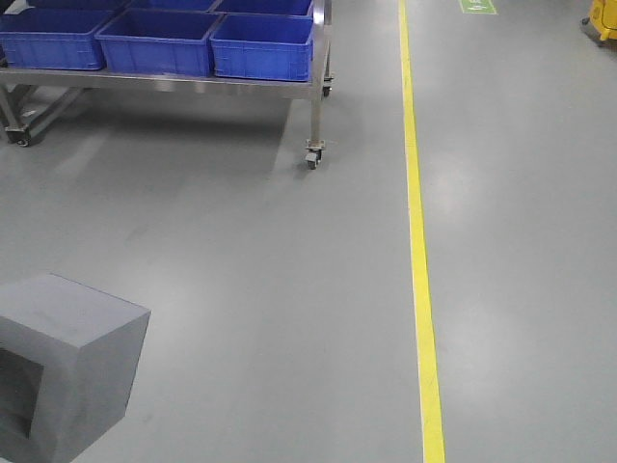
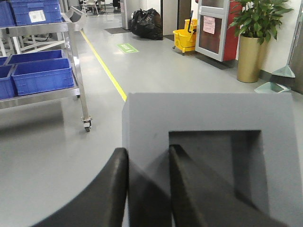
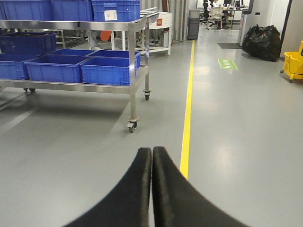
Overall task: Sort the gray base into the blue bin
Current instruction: 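Drive the base away from the table holding the block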
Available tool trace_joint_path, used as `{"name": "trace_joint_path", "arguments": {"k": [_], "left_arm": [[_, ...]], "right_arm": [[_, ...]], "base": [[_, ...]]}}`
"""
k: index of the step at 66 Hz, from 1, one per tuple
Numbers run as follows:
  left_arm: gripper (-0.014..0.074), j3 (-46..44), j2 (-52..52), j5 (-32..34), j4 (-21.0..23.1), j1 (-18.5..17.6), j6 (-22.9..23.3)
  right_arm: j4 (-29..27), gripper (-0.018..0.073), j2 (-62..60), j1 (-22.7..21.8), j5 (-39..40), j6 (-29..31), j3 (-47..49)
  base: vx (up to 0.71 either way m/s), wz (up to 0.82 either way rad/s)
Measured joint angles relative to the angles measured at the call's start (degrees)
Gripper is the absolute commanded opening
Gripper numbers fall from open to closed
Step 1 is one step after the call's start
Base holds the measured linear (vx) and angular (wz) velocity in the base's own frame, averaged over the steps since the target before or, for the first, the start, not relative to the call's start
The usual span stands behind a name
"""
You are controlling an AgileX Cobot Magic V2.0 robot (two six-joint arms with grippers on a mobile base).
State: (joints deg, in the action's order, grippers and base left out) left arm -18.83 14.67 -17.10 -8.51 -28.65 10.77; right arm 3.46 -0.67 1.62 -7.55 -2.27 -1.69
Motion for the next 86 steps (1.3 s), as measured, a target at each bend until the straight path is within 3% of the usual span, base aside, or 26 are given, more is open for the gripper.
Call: {"name": "trace_joint_path", "arguments": {"k": [86], "left_arm": [[-0.0006, 0.00, 0.00, 0.00, 0.00, 0.00, 0.00]], "right_arm": [[0.00, -0.0009, 0.00, 0.00, 0.00, 0.00, 0.00]], "base": [[0.35, -0.08]]}}
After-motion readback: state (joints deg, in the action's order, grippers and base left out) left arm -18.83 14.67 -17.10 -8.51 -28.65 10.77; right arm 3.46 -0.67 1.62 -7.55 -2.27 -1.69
